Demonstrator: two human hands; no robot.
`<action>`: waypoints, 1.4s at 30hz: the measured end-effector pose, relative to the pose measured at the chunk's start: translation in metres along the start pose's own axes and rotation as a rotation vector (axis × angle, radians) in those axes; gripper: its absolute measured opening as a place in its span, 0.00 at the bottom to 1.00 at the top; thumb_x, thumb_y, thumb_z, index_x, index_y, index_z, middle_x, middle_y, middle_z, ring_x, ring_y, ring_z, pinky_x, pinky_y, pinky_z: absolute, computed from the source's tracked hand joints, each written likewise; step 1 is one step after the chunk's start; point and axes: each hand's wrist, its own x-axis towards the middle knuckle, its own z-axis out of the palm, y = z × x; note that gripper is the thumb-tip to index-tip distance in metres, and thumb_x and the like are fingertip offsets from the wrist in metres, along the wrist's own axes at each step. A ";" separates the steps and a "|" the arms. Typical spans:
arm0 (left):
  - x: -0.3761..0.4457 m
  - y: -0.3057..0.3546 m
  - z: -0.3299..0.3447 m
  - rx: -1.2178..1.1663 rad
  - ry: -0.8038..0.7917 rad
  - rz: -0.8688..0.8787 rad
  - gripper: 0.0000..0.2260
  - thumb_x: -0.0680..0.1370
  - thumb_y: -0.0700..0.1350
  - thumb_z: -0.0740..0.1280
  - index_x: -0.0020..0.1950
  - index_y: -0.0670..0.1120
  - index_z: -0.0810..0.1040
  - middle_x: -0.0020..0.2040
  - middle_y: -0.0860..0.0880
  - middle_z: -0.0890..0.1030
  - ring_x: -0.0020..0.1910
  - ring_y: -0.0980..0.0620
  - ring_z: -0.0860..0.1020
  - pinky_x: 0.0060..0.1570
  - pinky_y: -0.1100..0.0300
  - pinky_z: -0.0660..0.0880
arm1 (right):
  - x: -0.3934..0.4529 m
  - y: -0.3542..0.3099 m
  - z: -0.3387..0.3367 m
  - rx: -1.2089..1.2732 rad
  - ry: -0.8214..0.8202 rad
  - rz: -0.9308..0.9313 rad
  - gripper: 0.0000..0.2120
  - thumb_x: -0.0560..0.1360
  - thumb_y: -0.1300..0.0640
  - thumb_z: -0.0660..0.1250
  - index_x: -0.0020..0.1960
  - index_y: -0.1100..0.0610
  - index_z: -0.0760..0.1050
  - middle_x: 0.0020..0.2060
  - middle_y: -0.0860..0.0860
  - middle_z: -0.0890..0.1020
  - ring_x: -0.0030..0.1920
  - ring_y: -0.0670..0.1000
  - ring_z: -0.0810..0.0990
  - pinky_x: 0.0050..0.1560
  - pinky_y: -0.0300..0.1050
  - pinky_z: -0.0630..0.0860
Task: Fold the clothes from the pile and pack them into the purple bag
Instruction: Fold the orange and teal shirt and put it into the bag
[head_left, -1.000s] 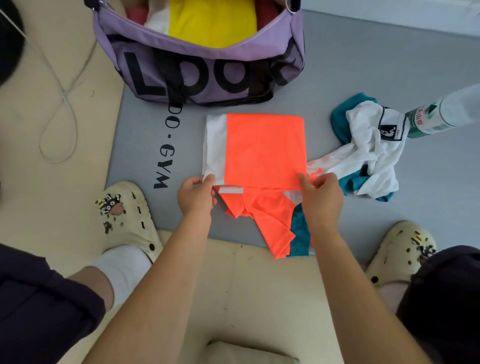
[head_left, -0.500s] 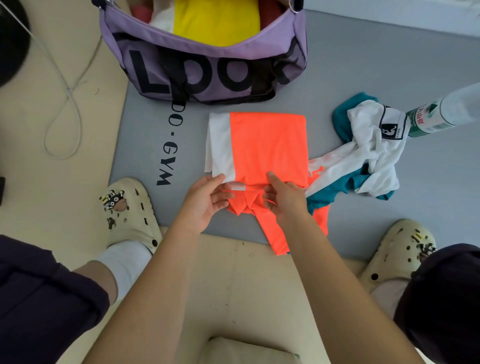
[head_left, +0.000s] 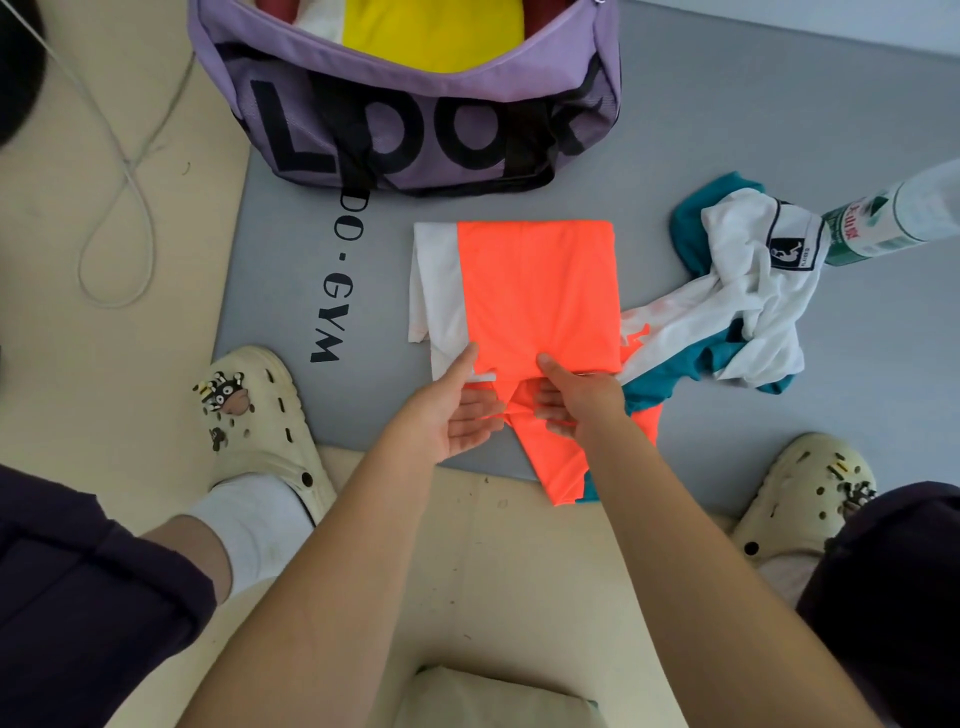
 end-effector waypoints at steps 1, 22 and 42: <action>0.001 0.000 0.007 -0.054 0.018 0.004 0.26 0.72 0.67 0.69 0.49 0.44 0.82 0.39 0.47 0.86 0.33 0.51 0.85 0.27 0.63 0.77 | 0.000 0.000 0.000 0.001 0.007 0.000 0.19 0.71 0.44 0.73 0.42 0.61 0.79 0.31 0.53 0.82 0.21 0.48 0.78 0.30 0.41 0.74; -0.013 0.067 -0.006 -0.618 -0.221 0.599 0.07 0.79 0.36 0.66 0.46 0.43 0.84 0.44 0.46 0.85 0.40 0.54 0.83 0.40 0.63 0.81 | -0.006 -0.065 -0.031 0.368 -0.079 -0.443 0.08 0.74 0.53 0.72 0.43 0.53 0.74 0.39 0.48 0.79 0.39 0.46 0.79 0.40 0.41 0.78; 0.022 0.061 -0.010 0.673 0.951 1.067 0.15 0.74 0.49 0.68 0.56 0.42 0.76 0.55 0.43 0.78 0.55 0.42 0.75 0.49 0.50 0.70 | 0.024 -0.065 -0.013 -0.469 0.406 -0.553 0.21 0.75 0.38 0.65 0.42 0.56 0.68 0.32 0.46 0.72 0.33 0.45 0.69 0.34 0.45 0.62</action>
